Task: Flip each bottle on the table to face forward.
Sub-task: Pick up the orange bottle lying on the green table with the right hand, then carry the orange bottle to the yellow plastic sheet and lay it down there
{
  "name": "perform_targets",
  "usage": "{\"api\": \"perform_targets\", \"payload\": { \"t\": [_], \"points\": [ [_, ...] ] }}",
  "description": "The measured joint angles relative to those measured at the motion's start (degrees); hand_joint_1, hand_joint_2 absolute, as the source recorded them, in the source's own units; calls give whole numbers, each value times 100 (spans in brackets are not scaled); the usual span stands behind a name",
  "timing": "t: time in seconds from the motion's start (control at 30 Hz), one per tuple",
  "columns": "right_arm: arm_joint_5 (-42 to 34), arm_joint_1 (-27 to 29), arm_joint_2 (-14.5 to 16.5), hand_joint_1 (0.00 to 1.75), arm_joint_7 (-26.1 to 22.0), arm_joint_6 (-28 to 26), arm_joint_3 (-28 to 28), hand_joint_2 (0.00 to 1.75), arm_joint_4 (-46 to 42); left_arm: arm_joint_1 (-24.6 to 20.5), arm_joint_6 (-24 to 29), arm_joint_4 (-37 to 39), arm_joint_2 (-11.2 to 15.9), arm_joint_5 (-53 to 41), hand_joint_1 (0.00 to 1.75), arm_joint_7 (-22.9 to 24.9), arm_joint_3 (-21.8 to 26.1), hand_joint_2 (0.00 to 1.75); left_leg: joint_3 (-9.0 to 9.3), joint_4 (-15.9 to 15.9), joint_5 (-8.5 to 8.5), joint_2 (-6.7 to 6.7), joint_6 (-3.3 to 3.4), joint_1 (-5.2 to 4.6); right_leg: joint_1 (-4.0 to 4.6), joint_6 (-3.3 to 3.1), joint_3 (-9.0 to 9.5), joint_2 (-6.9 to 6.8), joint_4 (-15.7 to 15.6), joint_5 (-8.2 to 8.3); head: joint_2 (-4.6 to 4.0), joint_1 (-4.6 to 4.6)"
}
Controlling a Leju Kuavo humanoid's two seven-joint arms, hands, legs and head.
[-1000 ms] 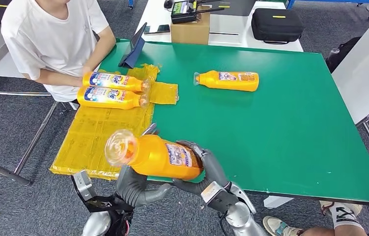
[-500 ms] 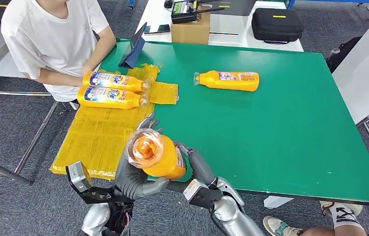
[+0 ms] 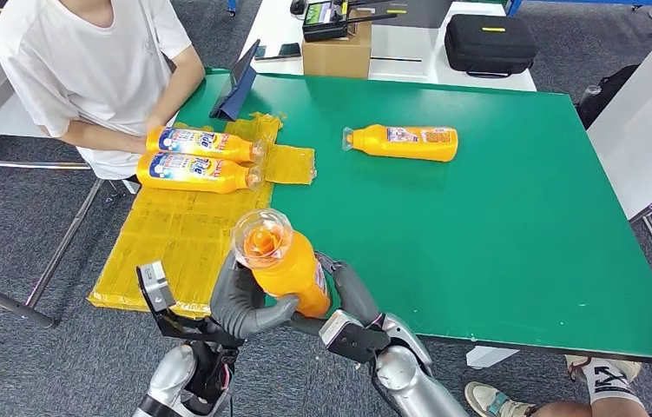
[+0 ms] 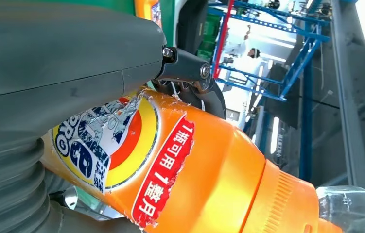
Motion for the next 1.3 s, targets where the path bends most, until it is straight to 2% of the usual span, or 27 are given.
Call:
{"api": "perform_targets", "payload": {
  "t": [0.1,0.13,0.17,0.2,0.27,0.3,0.33,0.57,0.7,0.9,1.03,1.17,1.3],
  "points": [
    [-10,0,0,175,22,-3,3,175,11,-9,166,25,-1,-165,175,14,-17,175,0,0,0,0,0,0,0,0,0,0,0,0,-1,0],
    [-13,0,0,168,34,-4,4,175,15,-13,270,33,-1,-310,175,14,-38,175,0,0,0,0,0,0,0,0,0,0,0,0,-1,0],
    [-14,1,0,136,51,-5,5,175,17,-18,385,39,-1,-493,175,11,-68,175,-1,0,0,0,0,0,0,0,0,0,0,0,-1,0],
    [-14,1,0,92,79,-6,6,175,19,-25,503,46,0,-701,175,8,-102,175,-1,0,0,0,0,0,0,0,0,0,0,0,-1,1],
    [-17,4,-1,11,153,-11,7,87,19,-44,686,63,1,-1073,175,15,-164,175,-2,0,0,0,0,0,-1,0,0,0,0,0,-1,1],
    [-16,9,-1,0,193,-32,6,44,19,-52,741,76,2,-1200,175,31,-185,175,-2,0,0,0,0,0,-1,0,0,0,0,0,0,1],
    [-2,15,1,0,221,-85,5,0,18,-55,783,91,2,-1281,175,51,-197,175,-2,0,0,0,0,-1,-1,0,0,0,0,0,0,1],
    [185,52,125,0,186,-680,6,0,-94,-10,927,237,67,-1441,175,172,-188,175,-1,0,0,2,0,1,1,0,-4,1,0,0,0,0],
    [398,141,169,0,110,-1365,-8,0,-196,-120,1245,244,181,-1735,175,188,-90,175,-1,0,0,1,-1,2,1,-1,-4,0,1,0,0,1],
    [282,269,200,0,-67,-2051,-122,0,-494,-587,1512,254,561,-2098,175,273,527,175,4,0,5,8,-4,3,2,-4,-9,3,4,3,-1,-2],
    [181,300,207,0,-191,-2326,-289,0,-631,-1029,1819,414,859,-3115,175,420,819,175,3,0,12,2,-7,6,2,-7,-6,-1,6,4,0,1],
    [93,373,201,0,-290,-2354,-480,0,-722,-1640,1978,1036,1170,-4431,175,626,1029,175,3,0,14,8,-8,5,2,-17,-9,0,6,12,0,1],
    [32,455,202,0,-345,-2292,-582,0,-746,-2086,2091,1772,1332,-5129,175,687,1098,175,3,0,14,7,-9,5,3,-16,-9,0,7,12,0,1]
  ]
}}
